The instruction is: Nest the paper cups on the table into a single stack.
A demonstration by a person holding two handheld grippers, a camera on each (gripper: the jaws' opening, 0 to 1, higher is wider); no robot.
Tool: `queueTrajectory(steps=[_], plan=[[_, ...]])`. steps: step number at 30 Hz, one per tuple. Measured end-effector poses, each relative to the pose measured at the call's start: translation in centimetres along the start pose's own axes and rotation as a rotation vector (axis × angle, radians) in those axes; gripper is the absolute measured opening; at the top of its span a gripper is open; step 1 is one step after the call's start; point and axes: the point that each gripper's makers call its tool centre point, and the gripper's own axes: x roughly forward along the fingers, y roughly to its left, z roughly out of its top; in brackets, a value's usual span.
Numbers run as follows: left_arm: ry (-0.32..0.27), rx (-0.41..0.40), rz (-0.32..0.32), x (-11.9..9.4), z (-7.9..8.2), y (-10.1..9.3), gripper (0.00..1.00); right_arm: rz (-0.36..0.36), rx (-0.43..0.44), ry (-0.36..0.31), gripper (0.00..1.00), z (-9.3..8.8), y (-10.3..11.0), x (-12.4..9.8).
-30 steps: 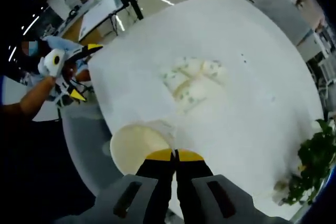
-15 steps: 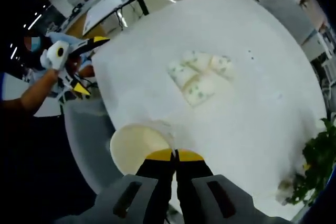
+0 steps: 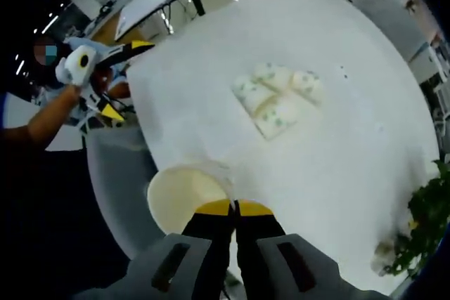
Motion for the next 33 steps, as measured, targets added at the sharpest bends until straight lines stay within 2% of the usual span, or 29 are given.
queueTrajectory(steps=[33], plan=[[0.006, -0.001, -0.01, 0.2, -0.5, -0.4, 0.99, 0.033, -0.022, 0.031, 0.0, -1.4, 2.8, 1.3]])
